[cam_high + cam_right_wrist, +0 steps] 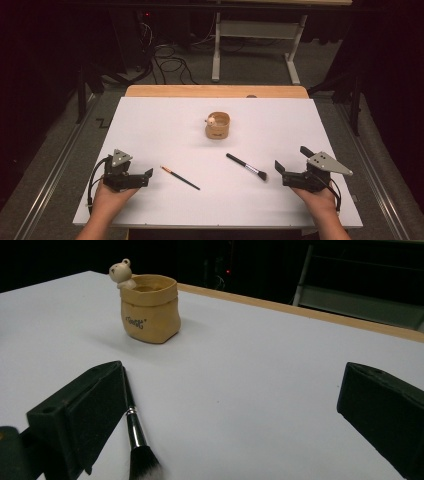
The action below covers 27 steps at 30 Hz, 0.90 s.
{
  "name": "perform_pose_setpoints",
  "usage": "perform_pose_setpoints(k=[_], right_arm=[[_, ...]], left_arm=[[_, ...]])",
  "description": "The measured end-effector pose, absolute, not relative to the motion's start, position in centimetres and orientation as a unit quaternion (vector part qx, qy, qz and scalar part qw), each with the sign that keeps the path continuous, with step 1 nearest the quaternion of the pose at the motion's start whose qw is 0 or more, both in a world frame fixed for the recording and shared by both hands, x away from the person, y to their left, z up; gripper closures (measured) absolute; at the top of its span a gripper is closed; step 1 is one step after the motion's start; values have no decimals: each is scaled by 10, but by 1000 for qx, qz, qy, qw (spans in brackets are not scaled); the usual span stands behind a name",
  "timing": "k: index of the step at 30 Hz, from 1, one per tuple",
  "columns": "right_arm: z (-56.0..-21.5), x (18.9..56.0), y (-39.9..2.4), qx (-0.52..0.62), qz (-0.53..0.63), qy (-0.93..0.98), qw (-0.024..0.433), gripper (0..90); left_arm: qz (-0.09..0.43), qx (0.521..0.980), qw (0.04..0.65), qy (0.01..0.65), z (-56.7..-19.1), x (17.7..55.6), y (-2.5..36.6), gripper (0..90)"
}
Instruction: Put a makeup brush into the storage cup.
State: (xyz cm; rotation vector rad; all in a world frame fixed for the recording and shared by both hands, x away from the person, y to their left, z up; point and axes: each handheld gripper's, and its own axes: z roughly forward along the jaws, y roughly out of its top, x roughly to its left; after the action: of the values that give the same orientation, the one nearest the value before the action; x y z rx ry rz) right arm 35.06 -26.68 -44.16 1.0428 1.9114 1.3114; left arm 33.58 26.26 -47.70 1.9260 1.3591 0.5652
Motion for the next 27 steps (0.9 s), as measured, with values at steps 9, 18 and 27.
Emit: perform_pose_setpoints(k=[9, 18, 27], right_arm=[[-442, 358, -261, 393, 473, 733, 291, 2], [-443, 351, -259, 368, 488, 735, 292, 1], [-443, 344, -257, 362, 496, 735, 288, 1]], left_arm=[[199, 745, 350, 532, -476, 336, 264, 76], [196, 743, 352, 534, -477, 337, 264, 71], [181, 745, 348, 540, -475, 336, 264, 74]])
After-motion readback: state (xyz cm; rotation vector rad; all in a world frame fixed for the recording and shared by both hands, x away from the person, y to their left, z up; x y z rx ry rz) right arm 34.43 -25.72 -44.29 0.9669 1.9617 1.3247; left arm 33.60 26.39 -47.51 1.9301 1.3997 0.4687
